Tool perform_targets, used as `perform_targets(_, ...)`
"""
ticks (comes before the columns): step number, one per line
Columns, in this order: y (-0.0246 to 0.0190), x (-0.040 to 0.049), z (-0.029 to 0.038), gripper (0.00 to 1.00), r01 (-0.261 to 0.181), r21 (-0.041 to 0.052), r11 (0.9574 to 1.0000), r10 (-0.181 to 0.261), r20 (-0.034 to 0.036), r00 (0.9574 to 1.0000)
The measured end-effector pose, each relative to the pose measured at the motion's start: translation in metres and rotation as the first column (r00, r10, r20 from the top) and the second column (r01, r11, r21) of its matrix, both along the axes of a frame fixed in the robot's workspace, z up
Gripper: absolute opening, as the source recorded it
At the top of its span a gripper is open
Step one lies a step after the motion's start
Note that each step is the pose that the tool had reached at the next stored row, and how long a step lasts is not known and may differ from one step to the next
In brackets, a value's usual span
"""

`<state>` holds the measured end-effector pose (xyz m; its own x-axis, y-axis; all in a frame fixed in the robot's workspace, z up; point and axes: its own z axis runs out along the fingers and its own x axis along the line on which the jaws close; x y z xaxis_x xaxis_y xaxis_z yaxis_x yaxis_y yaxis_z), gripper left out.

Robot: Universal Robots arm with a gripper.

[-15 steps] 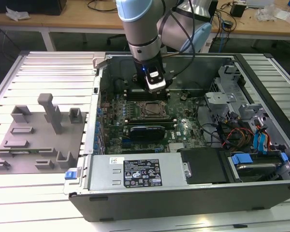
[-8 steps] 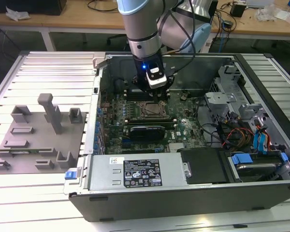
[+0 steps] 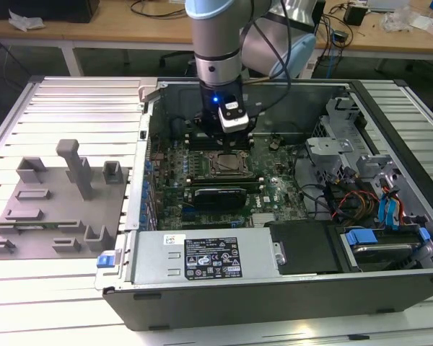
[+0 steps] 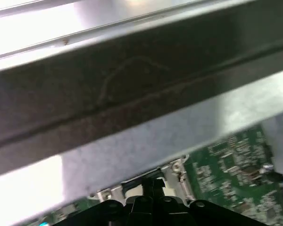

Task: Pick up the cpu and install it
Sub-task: 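Install the first cpu locking lever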

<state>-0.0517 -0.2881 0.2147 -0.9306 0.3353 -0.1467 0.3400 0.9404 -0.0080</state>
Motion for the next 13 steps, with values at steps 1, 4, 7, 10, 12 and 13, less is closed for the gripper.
perform_targets(1, 0.0, 0.0006, -0.0001, 0.11, 0.0, 0.0003, 1.0, 0.0, -0.0247, 0.9997)
perform_targets(4, 0.0, 0.0006, 0.0, 0.11, 0.0, -0.0001, 1.0, 0.0, -0.0325, 0.9995)
perform_targets(7, 0.0, 0.0006, -0.0001, 0.11, 0.0, 0.0, 1.0, 0.0, -0.0363, 0.9993)
perform_targets(10, 0.0, 0.0006, -0.0001, 0.11, -0.047, 0.0002, 0.9989, 0.047, -0.0362, 0.9982)
perform_targets(12, 0.0, 0.0006, -0.0001, 0.11, -0.089, 0.0001, 0.9961, 0.088, -0.0362, 0.9954)
perform_targets(13, 0.0, 0.0006, -0.0001, 0.11, -0.112, 0.0, 0.9937, 0.112, -0.0363, 0.9931)
